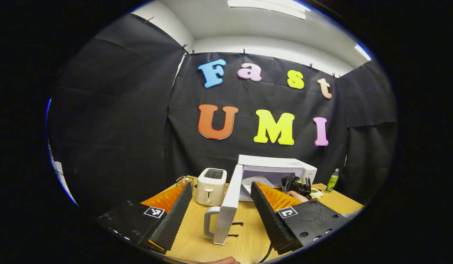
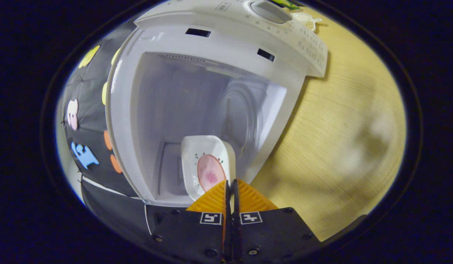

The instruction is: Open the microwave oven with the left hand, put the food in, and close the microwave oven.

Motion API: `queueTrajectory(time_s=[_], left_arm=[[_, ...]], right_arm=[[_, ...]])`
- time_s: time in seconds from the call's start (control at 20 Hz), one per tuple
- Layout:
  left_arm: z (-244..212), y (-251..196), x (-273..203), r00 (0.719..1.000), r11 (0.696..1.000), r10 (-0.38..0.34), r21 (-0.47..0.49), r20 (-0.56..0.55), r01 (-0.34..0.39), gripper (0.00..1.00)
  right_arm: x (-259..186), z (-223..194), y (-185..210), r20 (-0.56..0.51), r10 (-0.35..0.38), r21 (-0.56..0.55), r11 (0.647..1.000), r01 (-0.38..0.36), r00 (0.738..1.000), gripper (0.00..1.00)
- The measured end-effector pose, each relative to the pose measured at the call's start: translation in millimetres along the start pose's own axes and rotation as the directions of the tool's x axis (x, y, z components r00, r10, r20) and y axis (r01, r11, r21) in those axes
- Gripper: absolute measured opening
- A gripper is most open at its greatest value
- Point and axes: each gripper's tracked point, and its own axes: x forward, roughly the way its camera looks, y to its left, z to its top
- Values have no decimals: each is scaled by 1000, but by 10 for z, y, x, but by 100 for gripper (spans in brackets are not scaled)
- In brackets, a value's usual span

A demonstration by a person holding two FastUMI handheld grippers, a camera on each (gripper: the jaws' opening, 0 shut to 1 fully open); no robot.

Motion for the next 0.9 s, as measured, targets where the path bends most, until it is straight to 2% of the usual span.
queueTrajectory(time_s=[0.05,0.2,0.25,0.3,0.45,0.6,0.65,0.7,0.75,0.8,0.9], left_arm=[[2,18,-1,1000,1000,3,-1,0,-3,95],[-54,71,27,1000,1000,14,10,-7,-14,95],[-88,99,39,1000,1000,22,16,-14,-22,84],[-103,110,45,1000,999,26,24,-17,-26,95],[-165,94,61,999,999,28,40,-29,-27,95],[-246,53,69,999,999,17,39,-46,-15,95],[-257,56,61,999,999,21,42,-48,-19,95],[-260,63,63,998,999,29,46,-50,-26,95],[-278,73,56,998,998,34,50,-54,-31,95],[-305,72,38,998,998,30,55,-59,-26,95],[-322,110,-6,998,998,29,64,-62,-25,95]], right_arm=[[65,96,6,55,13,1,1000,-13,998,5],[203,374,-36,192,44,33,998,-51,980,6],[222,434,-102,211,29,26,999,-35,977,6],[242,474,-147,225,20,8,1000,-22,974,5],[274,497,-159,240,40,-55,998,-28,970,12],[280,468,-161,242,73,-182,983,-28,968,16],[272,484,-170,258,81,-251,968,-14,963,6],[266,476,-163,266,91,-310,951,-4,960,5],[272,424,-137,255,114,-366,931,-14,960,23],[265,396,-75,249,142,-424,905,-24,958,16],[214,286,24,210,176,-557,830,-30,962,59]])
